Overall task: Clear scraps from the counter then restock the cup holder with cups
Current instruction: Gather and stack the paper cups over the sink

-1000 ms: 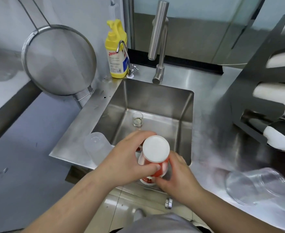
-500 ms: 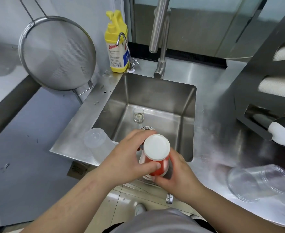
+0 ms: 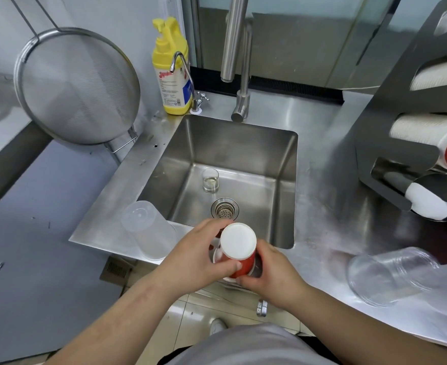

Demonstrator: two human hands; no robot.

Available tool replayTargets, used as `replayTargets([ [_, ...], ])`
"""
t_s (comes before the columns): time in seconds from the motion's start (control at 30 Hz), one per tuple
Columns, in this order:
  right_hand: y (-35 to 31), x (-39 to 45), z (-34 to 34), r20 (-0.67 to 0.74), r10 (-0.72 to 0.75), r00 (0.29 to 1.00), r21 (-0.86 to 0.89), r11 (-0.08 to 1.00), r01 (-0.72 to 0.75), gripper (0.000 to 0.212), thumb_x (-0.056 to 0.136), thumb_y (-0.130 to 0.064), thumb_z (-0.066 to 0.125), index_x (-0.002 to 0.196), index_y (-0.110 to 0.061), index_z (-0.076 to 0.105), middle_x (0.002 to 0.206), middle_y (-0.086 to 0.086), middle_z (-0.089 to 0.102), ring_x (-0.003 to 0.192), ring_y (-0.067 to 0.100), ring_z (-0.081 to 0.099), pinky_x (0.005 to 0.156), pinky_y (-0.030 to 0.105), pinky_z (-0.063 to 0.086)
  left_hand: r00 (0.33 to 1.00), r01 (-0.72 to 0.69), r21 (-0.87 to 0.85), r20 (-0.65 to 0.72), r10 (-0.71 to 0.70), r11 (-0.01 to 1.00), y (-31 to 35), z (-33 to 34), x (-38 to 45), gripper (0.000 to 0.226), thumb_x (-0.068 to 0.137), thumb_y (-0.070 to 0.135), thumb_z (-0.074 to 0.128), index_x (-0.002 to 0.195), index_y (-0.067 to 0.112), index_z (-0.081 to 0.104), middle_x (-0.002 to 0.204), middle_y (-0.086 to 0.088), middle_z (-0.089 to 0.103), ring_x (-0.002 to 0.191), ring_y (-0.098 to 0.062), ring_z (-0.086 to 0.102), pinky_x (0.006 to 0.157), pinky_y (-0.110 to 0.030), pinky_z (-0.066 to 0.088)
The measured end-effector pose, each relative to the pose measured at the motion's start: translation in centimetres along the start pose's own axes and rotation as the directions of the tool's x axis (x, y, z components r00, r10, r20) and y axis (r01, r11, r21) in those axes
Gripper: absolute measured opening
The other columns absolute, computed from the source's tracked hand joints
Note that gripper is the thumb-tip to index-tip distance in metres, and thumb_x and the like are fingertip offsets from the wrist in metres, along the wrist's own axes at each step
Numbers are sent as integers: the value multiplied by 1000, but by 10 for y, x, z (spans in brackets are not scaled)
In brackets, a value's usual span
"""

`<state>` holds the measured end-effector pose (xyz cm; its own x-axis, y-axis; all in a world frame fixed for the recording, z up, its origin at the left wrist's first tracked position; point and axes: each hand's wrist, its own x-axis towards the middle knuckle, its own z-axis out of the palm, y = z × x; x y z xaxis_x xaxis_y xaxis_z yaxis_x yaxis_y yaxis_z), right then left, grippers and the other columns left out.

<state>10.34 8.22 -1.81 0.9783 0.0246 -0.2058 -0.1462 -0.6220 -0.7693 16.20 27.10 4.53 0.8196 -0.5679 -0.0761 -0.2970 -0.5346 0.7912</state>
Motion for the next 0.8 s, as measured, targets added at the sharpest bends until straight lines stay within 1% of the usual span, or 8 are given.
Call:
replayTargets([
  [0.07, 5, 1, -1, 15, 2, 1000, -20, 1000, -2, 77, 64, -42, 77, 131, -33, 42, 121, -14, 57, 109, 4, 55, 93, 26, 48, 1000, 13, -7, 1, -13, 1000, -2, 1, 1, 68, 70, 36, 80, 130, 38, 48, 124, 21, 52, 115, 5, 50, 92, -16, 43],
  [0.17, 5, 2, -2, 10, -10, 1000, -42, 999, 10, 75, 64, -41, 78, 130, -33, 43, 119, -13, 57, 109, 5, 55, 92, 24, 47, 1000, 6, 3, -2, -6, 1000, -4, 2, 2, 68, 70, 36, 80, 130, 39, 48, 123, 20, 53, 116, 2, 50, 93, -18, 45],
  [0.27, 4, 2, -1, 17, -11, 1000, -60, 998, 12, 75, 65, -41, 76, 131, -35, 41, 122, -13, 56, 110, 4, 53, 92, 24, 46, 1000, -2, 14, 4, 2, 1000, -3, 2, 1, 68, 72, 35, 79, 132, 39, 47, 124, 20, 52, 118, 3, 48, 93, -15, 44],
  [0.4, 5, 3, 0, 13, -15, 1000, -113, 993, 17, 73, 63, -44, 71, 130, -35, 42, 120, -11, 55, 111, 8, 52, 94, 27, 46, 1000, -7, 27, 25, 6, 1000, -2, 0, 0, 71, 75, 36, 77, 137, 40, 42, 126, 19, 49, 121, 3, 45, 94, -16, 42],
  [0.53, 5, 4, -1, 35, -10, 999, -165, 986, 16, 67, 63, -44, 66, 126, -33, 45, 113, -9, 58, 104, 10, 52, 89, 25, 45, 1000, -17, 28, 23, 17, 999, -1, -4, -2, 72, 77, 39, 75, 140, 37, 40, 129, 18, 47, 121, 5, 45, 93, -15, 42],
  [0.63, 0, 3, -8, 53, -46, 998, -213, 975, 57, 61, 67, -40, 63, 124, -29, 47, 111, -5, 58, 102, 14, 52, 84, 21, 39, 999, -49, 54, 25, 48, 997, 4, -10, 0, 69, 79, 37, 74, 139, 36, 41, 128, 19, 47, 119, 10, 43, 91, -10, 39],
  [0.7, -4, 1, -14, 76, -53, 996, -238, 969, 70, 58, 70, -35, 64, 125, -27, 49, 111, -3, 58, 103, 15, 52, 84, 21, 37, 996, -78, 96, 45, 74, 992, 9, -16, 0, 68, 80, 42, 71, 141, 34, 41, 128, 19, 46, 119, 12, 42, 90, -6, 36],
  [0.8, -8, 0, -23, 115, -34, 993, -273, 960, 64, 50, 73, -33, 63, 121, -25, 51, 98, -5, 54, 94, 15, 50, 78, 21, 36, 988, -147, 159, 68, 138, 976, 17, -26, 3, 65, 78, 54, 59, 137, 31, 48, 128, 19, 48, 119, 7, 45, 94, -10, 37],
])
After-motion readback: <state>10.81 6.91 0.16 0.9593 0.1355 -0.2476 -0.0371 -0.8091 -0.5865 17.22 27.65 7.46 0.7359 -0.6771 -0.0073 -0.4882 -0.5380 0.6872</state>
